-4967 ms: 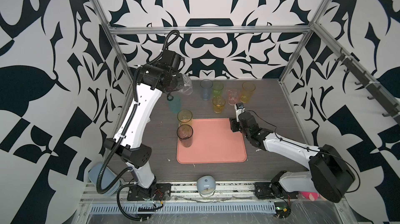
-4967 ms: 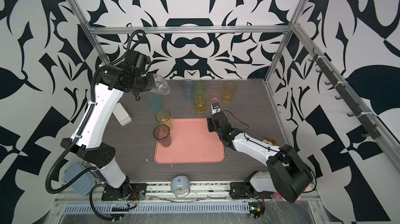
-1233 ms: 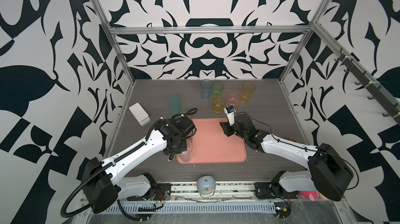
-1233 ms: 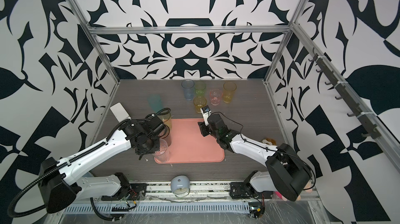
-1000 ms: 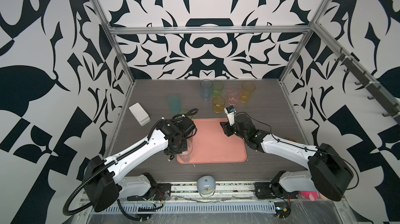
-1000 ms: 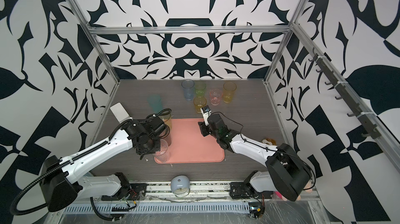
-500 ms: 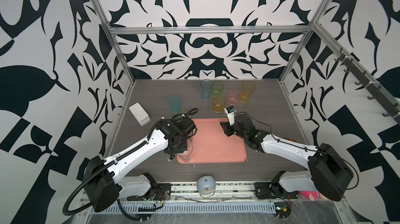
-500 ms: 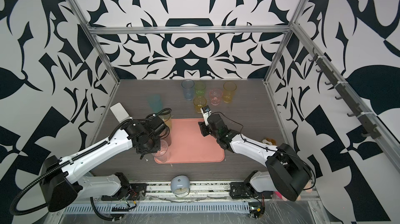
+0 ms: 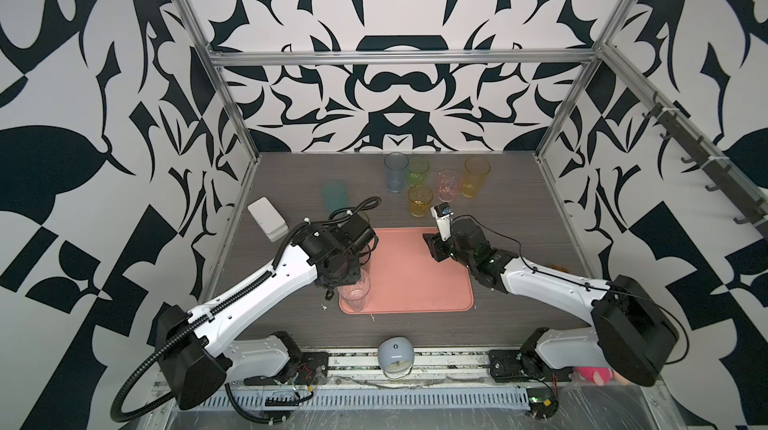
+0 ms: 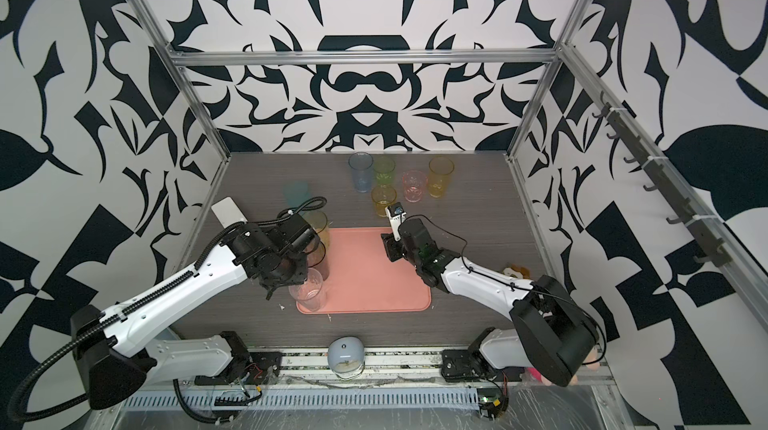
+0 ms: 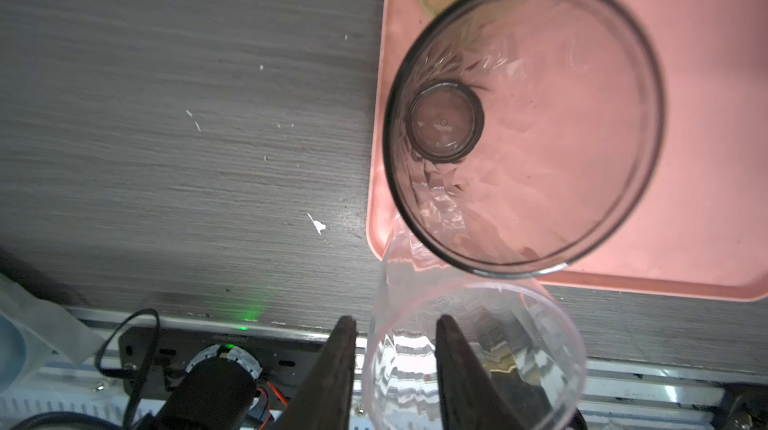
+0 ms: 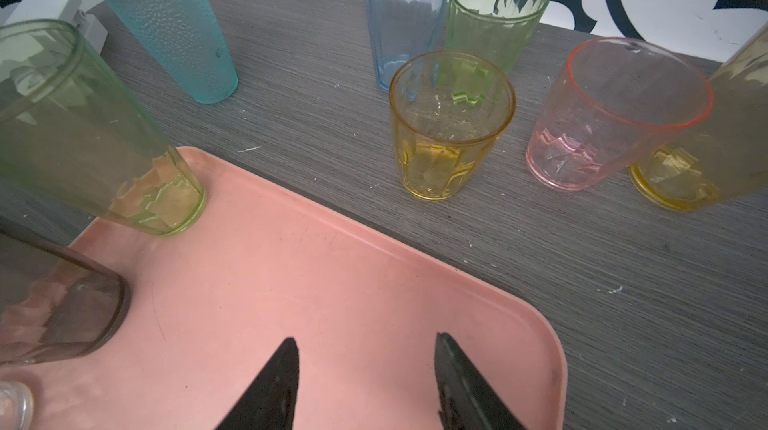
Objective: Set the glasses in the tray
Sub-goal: 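Open the left gripper to release the clear glass on the tray, then raise the left gripper off the tray while the right gripper moves toward the glasses row, then move the right gripper over the blue glass while the left gripper draws back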
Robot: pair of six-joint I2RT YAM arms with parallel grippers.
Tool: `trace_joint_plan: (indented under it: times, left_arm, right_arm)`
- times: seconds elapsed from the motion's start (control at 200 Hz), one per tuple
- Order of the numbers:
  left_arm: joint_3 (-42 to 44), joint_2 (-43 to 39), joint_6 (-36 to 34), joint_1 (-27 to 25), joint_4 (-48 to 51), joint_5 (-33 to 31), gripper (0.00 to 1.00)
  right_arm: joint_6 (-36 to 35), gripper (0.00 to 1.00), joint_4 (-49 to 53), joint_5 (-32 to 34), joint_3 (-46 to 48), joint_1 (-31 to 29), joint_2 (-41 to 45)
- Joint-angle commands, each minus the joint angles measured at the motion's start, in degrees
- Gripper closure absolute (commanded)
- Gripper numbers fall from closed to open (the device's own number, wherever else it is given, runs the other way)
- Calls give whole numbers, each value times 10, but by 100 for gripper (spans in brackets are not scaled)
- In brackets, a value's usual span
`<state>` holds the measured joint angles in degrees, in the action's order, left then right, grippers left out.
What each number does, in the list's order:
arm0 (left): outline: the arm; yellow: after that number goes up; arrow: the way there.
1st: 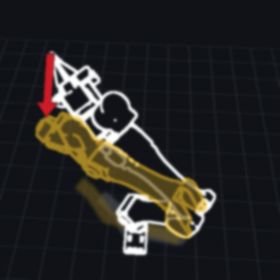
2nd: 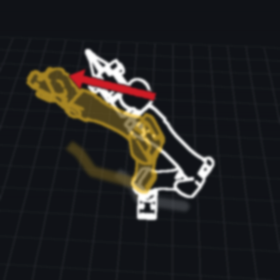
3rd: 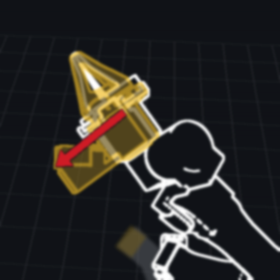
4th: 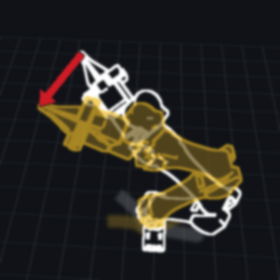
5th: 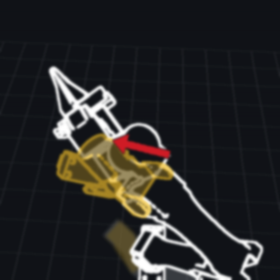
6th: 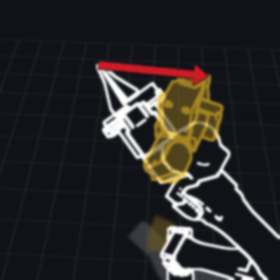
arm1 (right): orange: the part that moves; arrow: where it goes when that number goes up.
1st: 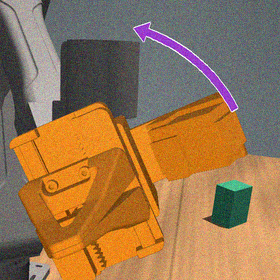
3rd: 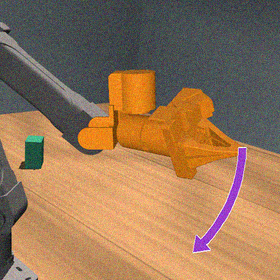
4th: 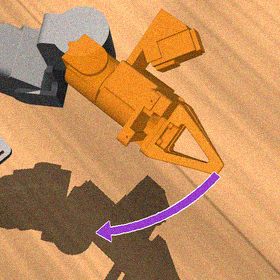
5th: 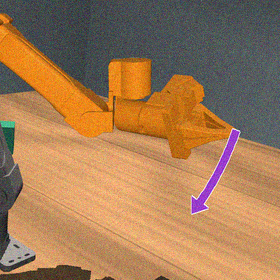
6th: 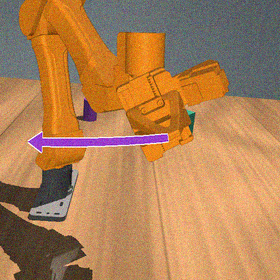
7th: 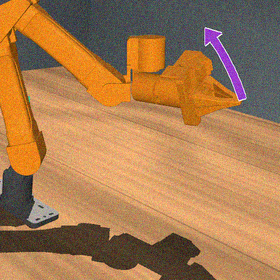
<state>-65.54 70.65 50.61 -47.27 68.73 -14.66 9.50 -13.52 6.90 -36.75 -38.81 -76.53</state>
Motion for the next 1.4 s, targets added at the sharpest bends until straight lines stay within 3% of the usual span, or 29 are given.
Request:
trace_joint_plan:
  times: [0.0,0.14,0.245,0.46,0.995,1.195,1.325,1.395]
  left_arm:
    - [-35,-3,-10,0,45,-35,59]
    - [-70,2,-39,16,48,-60,54]
    - [-110,11,-63,43,55,-68,50]
    - [-146,12,-102,90,37,-90,39]
    - [-40,-65,-238,153,-141,-90,32]
    - [23,-93,-274,153,-218,-114,31]
    - [42,-105,-279,154,-242,-173,27]
    - [58,-120,-298,154,-266,-173,26]
  right_arm:
    - [-13,44,10,15,-12,-3,25]
    - [-17,44,32,26,-19,-4,42]
    - [-15,44,97,-8,-65,-3,52]
    - [59,44,237,-27,-176,-4,36]
    - [163,44,403,24,-394,-5,-47]
    - [140,44,440,70,-484,-6,-95]
    - [112,42,409,89,-508,-6,-117]
    - [98,41,381,99,-514,-5,-129]
